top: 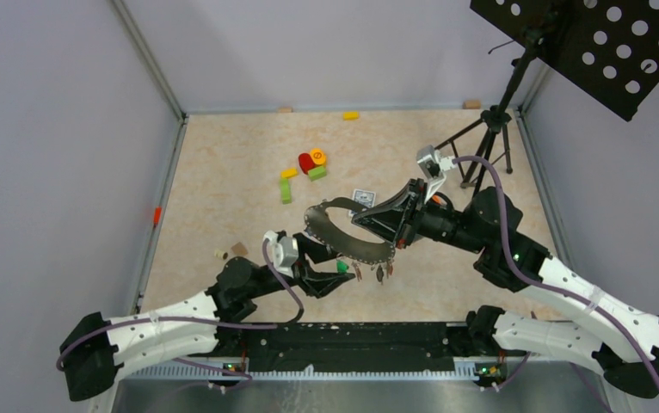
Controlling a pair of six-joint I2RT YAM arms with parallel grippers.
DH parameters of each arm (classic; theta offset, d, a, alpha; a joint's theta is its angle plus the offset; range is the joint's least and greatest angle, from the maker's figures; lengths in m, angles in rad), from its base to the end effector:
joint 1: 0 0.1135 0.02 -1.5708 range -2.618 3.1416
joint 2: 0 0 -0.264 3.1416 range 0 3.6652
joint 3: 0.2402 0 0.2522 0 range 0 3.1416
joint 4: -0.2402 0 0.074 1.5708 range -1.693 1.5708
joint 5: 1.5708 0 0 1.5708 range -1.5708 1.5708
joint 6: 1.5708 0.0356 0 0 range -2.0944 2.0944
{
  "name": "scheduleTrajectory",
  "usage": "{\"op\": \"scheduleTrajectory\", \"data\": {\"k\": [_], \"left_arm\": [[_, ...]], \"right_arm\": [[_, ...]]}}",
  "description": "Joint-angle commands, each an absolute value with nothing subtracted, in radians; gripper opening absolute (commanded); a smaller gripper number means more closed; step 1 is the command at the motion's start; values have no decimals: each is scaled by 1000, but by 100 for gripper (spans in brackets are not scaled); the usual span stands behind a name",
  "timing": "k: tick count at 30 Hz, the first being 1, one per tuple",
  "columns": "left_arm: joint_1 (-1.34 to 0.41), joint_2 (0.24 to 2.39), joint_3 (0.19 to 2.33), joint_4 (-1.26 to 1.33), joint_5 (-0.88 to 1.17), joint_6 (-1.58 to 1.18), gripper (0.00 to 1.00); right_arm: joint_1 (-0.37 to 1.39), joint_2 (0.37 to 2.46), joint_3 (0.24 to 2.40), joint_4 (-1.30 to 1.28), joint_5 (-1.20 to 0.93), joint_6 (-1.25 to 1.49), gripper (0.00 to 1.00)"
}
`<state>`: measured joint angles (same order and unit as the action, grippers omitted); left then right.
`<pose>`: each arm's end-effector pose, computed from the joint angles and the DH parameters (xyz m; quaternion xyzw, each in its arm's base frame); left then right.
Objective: Remove the keys from the keyring
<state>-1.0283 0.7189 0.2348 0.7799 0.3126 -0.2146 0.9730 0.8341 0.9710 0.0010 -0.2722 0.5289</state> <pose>0.0780 -0.1506 0.2579 0.3475 0.4904 -0.5375 0.5914 0.0959 0.1578 0.4168 -0.2431 0.6121 0.5750 0.4854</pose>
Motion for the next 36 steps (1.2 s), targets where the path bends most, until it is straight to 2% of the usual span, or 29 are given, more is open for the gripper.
{"op": "scheduleTrajectory", "data": {"k": [1, 11, 14, 18, 29, 36], "left_arm": [[-1030, 730, 279, 867, 352, -229, 59], [-1030, 730, 300, 887, 414, -229, 53], [-1030, 736, 306, 884, 432, -227, 44], [-1031, 748, 311, 877, 447, -233, 28], [-1031, 737, 323, 807, 417, -228, 1], [-1030, 610, 350, 564, 331, -157, 0]], "right_arm": [[982, 823, 999, 91, -297, 549, 0], [980, 816, 985, 92, -299, 547, 0], [980, 815, 983, 94, -301, 549, 0], [982, 814, 981, 92, -301, 548, 0], [982, 792, 969, 86, -285, 536, 0], [981, 738, 907, 88, -236, 523, 0]]}}
